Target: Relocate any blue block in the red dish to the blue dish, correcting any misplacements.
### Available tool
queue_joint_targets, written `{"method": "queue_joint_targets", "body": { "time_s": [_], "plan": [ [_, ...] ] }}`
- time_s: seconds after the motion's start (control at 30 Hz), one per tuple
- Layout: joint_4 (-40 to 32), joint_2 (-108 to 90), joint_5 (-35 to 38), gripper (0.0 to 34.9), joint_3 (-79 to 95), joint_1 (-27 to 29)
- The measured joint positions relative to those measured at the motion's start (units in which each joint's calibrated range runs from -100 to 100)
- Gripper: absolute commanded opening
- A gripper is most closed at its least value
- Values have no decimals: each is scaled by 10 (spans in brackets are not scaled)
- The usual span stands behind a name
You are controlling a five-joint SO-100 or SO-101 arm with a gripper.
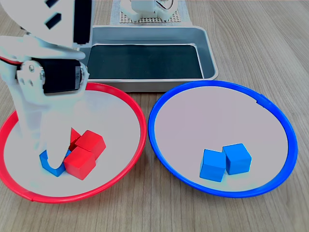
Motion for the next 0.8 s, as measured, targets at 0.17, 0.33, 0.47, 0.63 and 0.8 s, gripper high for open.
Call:
{"method": "queue_joint_targets", "body": {
  "time_s": [0.17,0.33,0.47,0.63,0.8],
  "plan": [
    [4,14,0,146,-15,-9],
    [11,28,0,143,-29,-8],
    [19,28,0,139,-31,-8],
    [39,28,2,133,-31,-8],
    [54,28,3,127,-29,-8]
  ]
}}
